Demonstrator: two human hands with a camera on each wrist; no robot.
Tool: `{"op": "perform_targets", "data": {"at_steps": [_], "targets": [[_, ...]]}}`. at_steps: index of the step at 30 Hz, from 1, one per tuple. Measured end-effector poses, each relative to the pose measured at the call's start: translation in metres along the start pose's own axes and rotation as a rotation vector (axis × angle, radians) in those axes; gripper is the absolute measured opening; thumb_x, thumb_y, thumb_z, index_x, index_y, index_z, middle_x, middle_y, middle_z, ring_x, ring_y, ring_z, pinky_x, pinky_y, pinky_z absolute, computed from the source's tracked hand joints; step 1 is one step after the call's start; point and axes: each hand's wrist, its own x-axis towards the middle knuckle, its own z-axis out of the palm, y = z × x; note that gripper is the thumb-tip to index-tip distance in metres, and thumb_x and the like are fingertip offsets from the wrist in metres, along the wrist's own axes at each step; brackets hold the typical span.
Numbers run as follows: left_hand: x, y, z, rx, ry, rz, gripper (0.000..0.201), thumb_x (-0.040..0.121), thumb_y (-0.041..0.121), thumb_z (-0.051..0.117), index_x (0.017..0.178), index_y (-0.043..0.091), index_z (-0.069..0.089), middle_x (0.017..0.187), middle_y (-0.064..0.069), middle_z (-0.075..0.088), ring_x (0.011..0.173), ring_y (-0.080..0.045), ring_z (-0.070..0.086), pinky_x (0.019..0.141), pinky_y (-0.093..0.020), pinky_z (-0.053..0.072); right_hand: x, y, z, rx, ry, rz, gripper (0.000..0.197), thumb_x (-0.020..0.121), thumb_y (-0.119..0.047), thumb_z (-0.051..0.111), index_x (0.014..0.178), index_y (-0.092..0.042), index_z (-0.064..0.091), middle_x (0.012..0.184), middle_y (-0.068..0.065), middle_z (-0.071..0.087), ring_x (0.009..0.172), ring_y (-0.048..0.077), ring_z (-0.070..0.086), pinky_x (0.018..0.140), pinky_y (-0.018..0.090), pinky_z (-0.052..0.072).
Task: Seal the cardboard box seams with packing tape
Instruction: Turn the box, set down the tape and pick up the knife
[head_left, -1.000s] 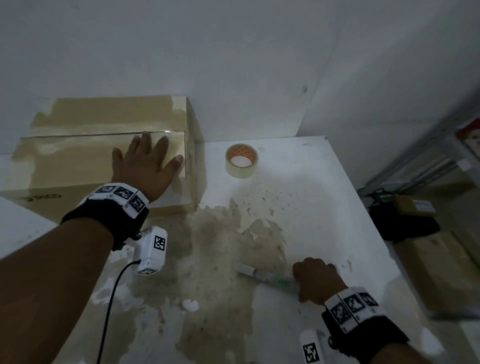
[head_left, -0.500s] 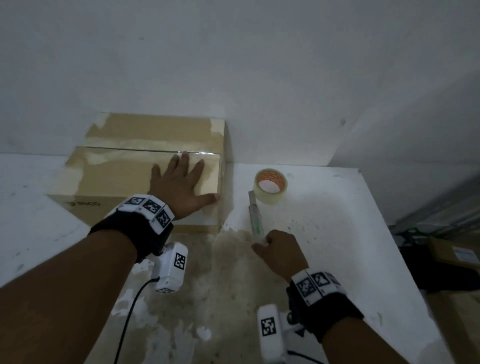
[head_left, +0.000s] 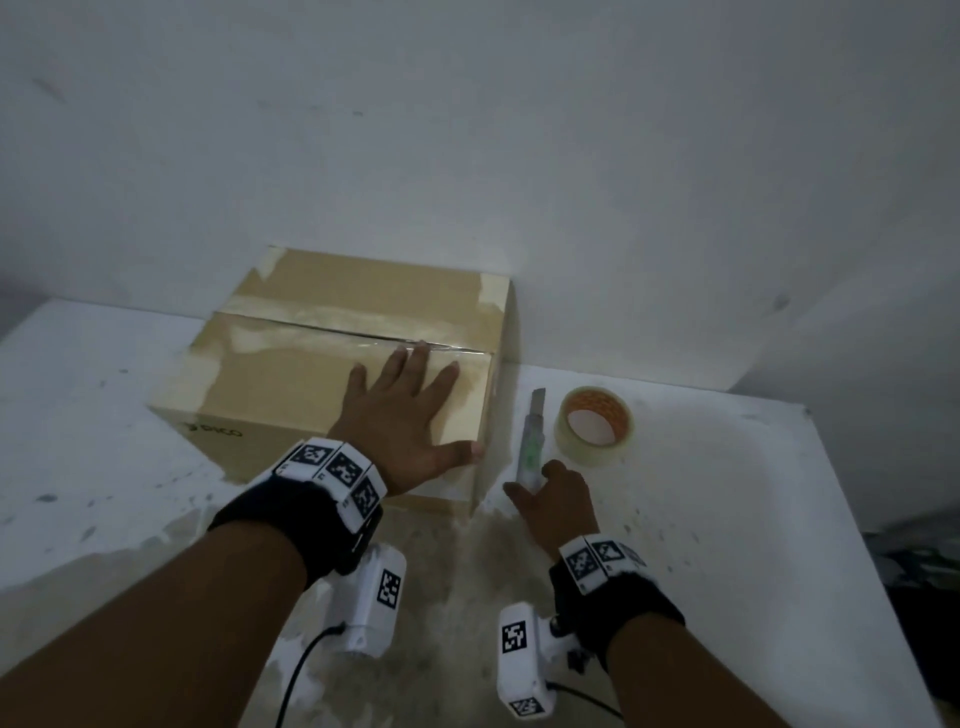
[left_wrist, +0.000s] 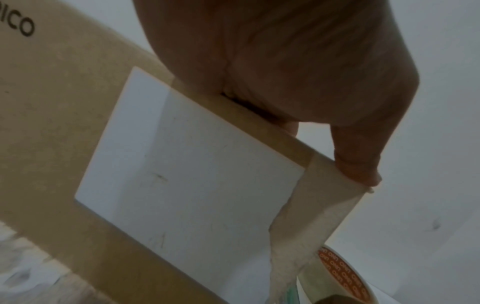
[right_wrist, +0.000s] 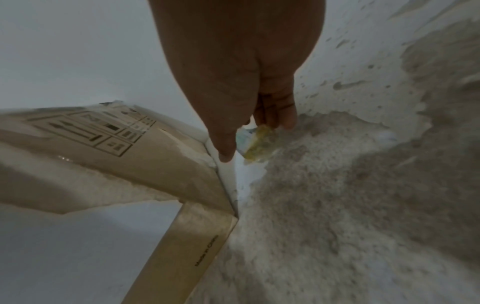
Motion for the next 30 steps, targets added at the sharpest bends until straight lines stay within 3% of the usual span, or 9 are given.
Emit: {"op": "perform_targets", "data": {"at_steps": [6, 15, 21, 26, 30], "targets": [[0.000, 0.001, 0.000, -0.009, 0.001, 0.003, 0.104, 0.056, 0.085, 0.009, 0.145, 0.034, -0.006, 0.158, -0.003, -0.015, 0.145, -0.022, -0.010, 0.115, -0.056, -0.001, -0.009, 0.003, 0.005, -0.038, -0.080, -0.072, 0.044, 0.085, -0.032, 0.061, 0.119, -0.008, 0.047, 0.118, 0.016, 0.051, 0.106, 0.029, 0.053, 0.088, 0.034, 0.044], [-0.001, 0.002, -0.001, -0.017, -0.004, 0.004, 0.105, 0.054, 0.086, 0.008, 0.145, 0.034, -0.004, 0.158, -0.003, -0.014, 0.145, -0.022, -0.009, 0.115, -0.056, 0.000, 0.000, -0.004, 0.000, 0.042, -0.096, -0.058, 0.054, 0.080, -0.039, 0.066, 0.120, -0.007, 0.050, 0.117, 0.018, 0.059, 0.107, 0.032, 0.057, 0.092, 0.039, 0.048], [-0.001, 0.001, -0.001, -0.014, -0.006, 0.005, 0.105, 0.054, 0.086, 0.007, 0.145, 0.034, -0.005, 0.158, -0.003, -0.014, 0.145, -0.023, -0.009, 0.114, -0.057, -0.001, -0.012, -0.001, -0.004, -0.024, -0.071, -0.022, 0.064, 0.086, -0.045, 0.057, 0.134, -0.007, 0.039, 0.130, 0.017, 0.048, 0.120, 0.031, 0.047, 0.101, 0.040, 0.039], [-0.001, 0.002, -0.001, 0.011, 0.000, 0.008, 0.094, 0.071, 0.082, 0.025, 0.145, 0.033, -0.005, 0.158, -0.004, -0.014, 0.145, -0.024, -0.009, 0.113, -0.057, -0.001, -0.036, 0.006, -0.008, -0.035, -0.027, -0.057, 0.055, 0.090, -0.045, 0.050, 0.133, -0.012, 0.042, 0.128, 0.014, 0.051, 0.116, 0.029, 0.052, 0.102, 0.045, 0.043], [-0.004, 0.003, -0.007, -0.053, 0.021, 0.017, 0.089, 0.075, 0.077, 0.033, 0.146, 0.032, 0.003, 0.159, -0.005, -0.009, 0.145, -0.024, -0.006, 0.113, -0.056, -0.001, -0.066, 0.008, -0.020, -0.050, -0.033, -0.074, 0.049, 0.091, -0.042, 0.051, 0.131, -0.014, 0.047, 0.127, 0.011, 0.055, 0.116, 0.024, 0.053, 0.104, 0.039, 0.041]]}}
